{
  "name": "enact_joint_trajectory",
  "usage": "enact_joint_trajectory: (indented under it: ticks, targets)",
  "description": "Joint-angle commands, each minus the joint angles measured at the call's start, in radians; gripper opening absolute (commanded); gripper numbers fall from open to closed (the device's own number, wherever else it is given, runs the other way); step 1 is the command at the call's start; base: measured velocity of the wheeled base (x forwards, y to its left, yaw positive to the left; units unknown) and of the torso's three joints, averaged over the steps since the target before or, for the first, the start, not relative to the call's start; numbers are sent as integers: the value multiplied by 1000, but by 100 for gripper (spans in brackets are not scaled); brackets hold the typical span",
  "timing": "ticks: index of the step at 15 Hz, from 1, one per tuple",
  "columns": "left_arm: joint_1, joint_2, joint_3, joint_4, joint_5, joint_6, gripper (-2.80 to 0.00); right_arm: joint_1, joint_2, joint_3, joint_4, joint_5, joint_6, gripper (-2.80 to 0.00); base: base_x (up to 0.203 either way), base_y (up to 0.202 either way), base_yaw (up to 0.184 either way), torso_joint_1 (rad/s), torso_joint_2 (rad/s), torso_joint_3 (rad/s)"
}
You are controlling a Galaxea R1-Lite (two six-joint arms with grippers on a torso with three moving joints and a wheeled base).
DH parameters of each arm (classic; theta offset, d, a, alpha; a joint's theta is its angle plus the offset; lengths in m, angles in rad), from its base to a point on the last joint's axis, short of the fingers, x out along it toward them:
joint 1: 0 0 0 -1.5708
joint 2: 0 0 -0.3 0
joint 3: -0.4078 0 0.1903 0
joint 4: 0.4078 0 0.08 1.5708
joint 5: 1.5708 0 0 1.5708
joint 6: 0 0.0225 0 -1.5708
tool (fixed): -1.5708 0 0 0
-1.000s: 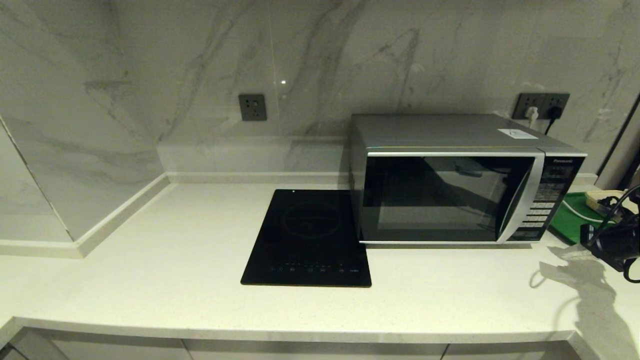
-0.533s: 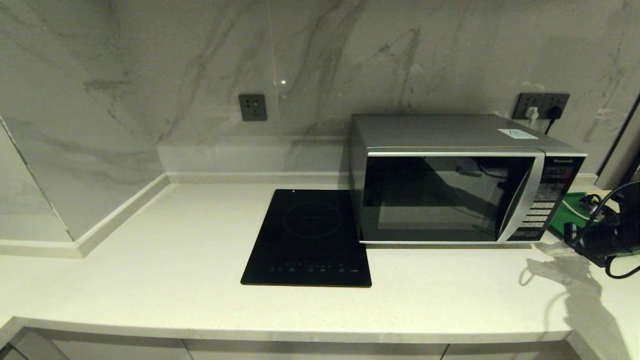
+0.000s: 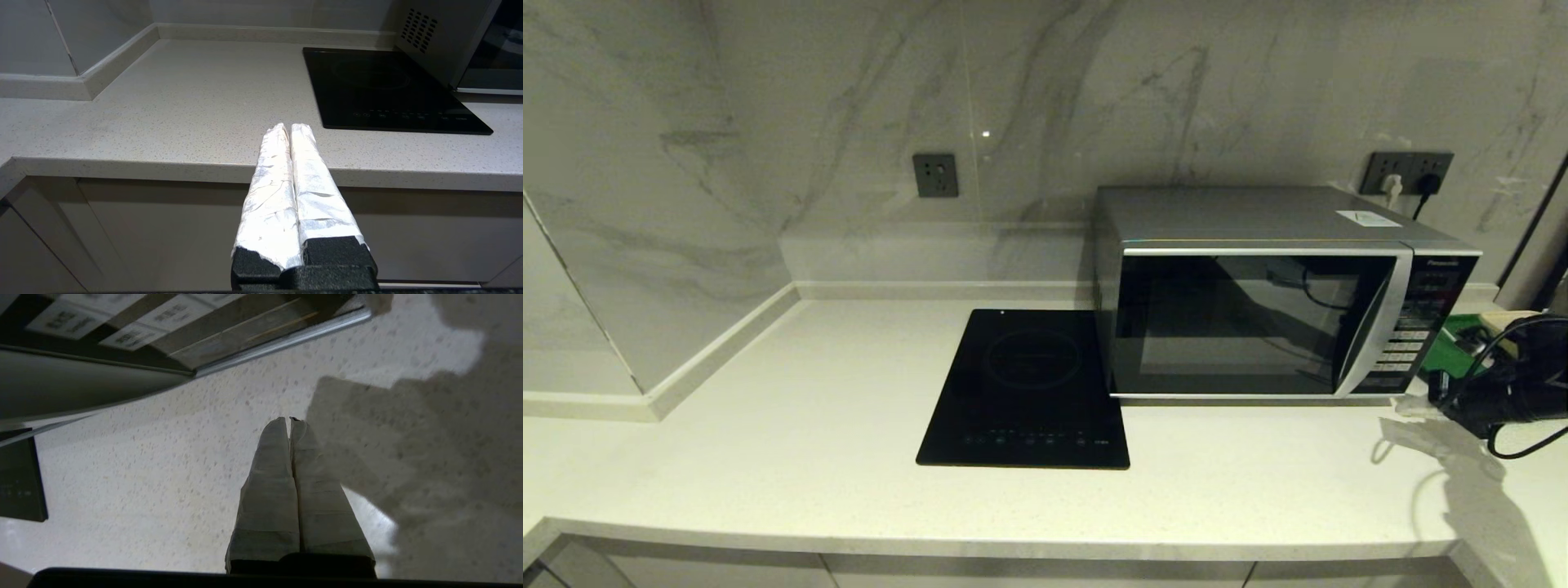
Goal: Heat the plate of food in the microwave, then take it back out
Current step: Open the microwave oven
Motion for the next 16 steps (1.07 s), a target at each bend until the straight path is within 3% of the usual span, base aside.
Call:
enact_joint_trajectory:
  ticks: [1,3,16]
  targets:
    - [0,0,0,0,0,0,-280,-3,7,47,-97,13,18,-280,0,0,0,0,0,0]
    - [0,0,0,0,0,0,-280,-3,5,44,-133,17,61,-280,0,0,0,0,0,0]
    - [0,0,0,0,0,0,-280,0,30,7,-176,50,93,-280,0,0,0,0,0,0]
